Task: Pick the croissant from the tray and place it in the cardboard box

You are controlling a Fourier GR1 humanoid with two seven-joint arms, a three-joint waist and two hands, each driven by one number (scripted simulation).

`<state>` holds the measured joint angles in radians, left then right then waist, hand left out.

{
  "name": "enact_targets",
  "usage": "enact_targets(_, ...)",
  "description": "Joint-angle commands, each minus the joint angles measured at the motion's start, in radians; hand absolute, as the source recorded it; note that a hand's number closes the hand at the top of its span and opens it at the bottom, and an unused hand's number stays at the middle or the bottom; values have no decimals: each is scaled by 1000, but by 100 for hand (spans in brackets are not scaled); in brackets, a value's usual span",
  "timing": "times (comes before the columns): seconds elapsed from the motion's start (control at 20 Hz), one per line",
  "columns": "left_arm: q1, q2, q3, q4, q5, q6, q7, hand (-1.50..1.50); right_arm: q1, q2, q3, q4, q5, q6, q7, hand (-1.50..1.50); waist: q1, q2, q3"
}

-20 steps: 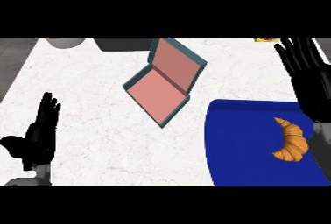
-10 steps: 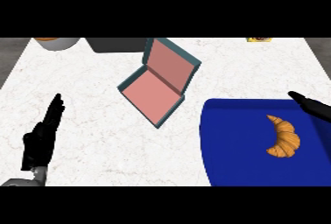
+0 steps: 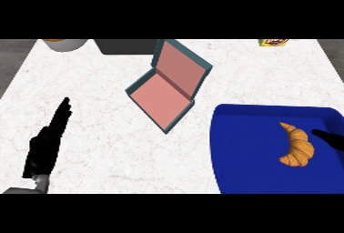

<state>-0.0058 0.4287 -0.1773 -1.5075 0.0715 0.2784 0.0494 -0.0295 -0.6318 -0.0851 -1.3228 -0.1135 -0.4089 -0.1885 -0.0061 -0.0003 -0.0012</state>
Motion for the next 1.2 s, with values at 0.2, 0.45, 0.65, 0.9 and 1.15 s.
enact_targets(0.2, 11, 18, 17, -19, -2, -11, 19, 0, 103, -289, 153, -82, 126, 263, 299, -150, 9, -3, -3)
enact_targets(0.45, 6, -20, -12, 14, -28, -8, -21, 0, 49, -381, 237, -208, 104, 460, 543, -150, 13, 2, -2)
enact_targets(0.65, 13, 1, 18, -49, -9, -31, 52, 0, 76, -319, 290, -341, 116, 472, 680, -150, 6, -3, 0)
enact_targets(0.9, -6, -57, 18, -11, -70, -17, 46, 0, 90, -270, 255, -372, 196, 482, 790, -150, 1, -1, 1)
enact_targets(1.15, 33, -39, 56, -64, -73, -69, 54, 0, -44, -148, 280, -281, 296, 518, 882, -150, 13, 0, 1)
